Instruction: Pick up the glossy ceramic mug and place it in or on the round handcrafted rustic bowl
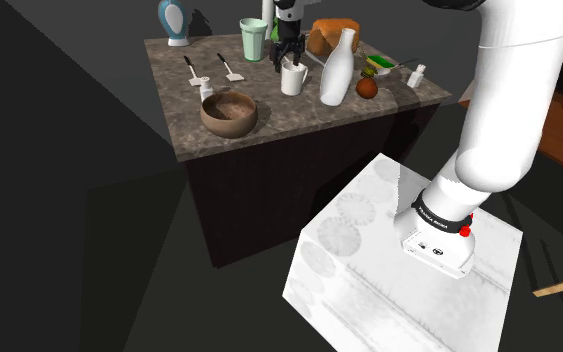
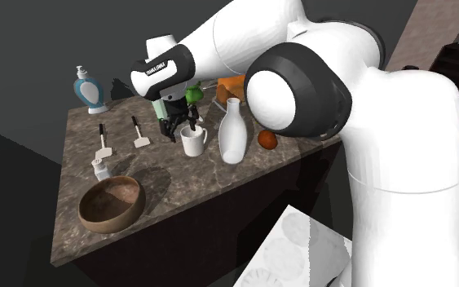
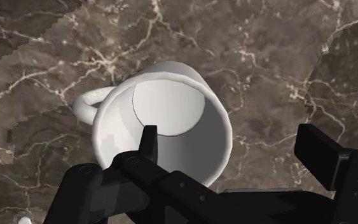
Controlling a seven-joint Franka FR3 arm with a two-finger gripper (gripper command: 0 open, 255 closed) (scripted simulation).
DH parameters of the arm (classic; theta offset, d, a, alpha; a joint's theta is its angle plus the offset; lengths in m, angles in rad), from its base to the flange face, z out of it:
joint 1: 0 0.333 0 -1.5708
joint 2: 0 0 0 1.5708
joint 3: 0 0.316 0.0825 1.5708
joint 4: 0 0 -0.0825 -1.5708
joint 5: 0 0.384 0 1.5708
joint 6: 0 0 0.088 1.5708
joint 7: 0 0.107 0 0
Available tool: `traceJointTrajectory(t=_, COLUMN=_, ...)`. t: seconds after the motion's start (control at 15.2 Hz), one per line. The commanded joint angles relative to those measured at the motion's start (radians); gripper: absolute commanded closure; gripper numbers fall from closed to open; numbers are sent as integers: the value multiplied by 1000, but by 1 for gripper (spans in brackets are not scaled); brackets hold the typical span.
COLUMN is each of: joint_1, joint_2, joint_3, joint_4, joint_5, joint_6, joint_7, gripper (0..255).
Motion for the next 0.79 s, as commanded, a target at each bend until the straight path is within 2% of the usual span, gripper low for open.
traceJointTrajectory(t=0.0, joint_1=-2, joint_2=11, joint_3=0, joint_4=-13, joint_5=1, joint_6=26, joint_7=-2, gripper=0)
traceJointTrajectory(t=0.26, joint_1=-3, joint_2=26, joint_3=1, joint_4=-40, joint_5=4, joint_6=67, joint_7=-3, gripper=0)
traceJointTrajectory(t=0.73, joint_1=-3, joint_2=26, joint_3=1, joint_4=-40, joint_5=4, joint_6=67, joint_7=-3, gripper=0)
